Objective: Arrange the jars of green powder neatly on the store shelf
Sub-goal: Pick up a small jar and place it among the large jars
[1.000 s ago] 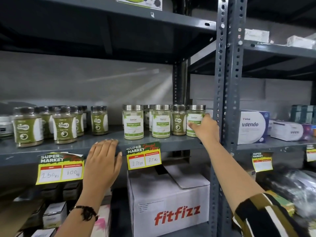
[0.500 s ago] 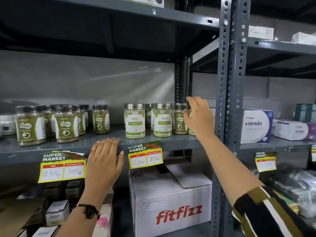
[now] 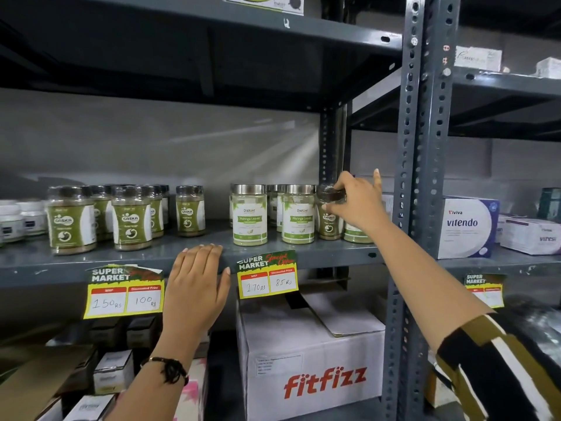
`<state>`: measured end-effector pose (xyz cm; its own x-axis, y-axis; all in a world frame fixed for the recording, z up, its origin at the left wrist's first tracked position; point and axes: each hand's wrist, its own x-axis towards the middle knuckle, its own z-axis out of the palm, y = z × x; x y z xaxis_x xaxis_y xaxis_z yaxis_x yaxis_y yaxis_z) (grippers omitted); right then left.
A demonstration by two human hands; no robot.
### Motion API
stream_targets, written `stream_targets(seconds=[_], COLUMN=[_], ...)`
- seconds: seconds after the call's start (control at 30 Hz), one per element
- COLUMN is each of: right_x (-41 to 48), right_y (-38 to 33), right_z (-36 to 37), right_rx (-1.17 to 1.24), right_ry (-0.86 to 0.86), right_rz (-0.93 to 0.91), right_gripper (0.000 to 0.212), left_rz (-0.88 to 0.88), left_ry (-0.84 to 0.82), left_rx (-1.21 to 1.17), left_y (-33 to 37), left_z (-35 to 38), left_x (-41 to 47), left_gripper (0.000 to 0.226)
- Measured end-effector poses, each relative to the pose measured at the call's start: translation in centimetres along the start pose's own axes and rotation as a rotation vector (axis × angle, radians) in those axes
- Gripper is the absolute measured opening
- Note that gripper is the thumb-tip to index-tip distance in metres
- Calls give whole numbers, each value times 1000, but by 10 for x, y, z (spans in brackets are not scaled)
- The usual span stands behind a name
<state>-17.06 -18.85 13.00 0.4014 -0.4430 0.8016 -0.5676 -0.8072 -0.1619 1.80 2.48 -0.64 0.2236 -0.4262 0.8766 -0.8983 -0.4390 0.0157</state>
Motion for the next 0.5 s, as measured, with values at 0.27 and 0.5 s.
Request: stream_targets(seconds=[0.27, 0.5], right_x=[3, 19], right_y=[-31, -121], right_z=[-47, -44], right_rx=[463, 923], right_ry=[-18, -175], right_rz=[170, 88], right_gripper=[40, 38], left_rz=[72, -37], left_ry=[-89, -85], left_rx=[55, 69], left_y=[-10, -37], left_z=[-9, -30], left_x=[3, 3], left_gripper=[47, 52])
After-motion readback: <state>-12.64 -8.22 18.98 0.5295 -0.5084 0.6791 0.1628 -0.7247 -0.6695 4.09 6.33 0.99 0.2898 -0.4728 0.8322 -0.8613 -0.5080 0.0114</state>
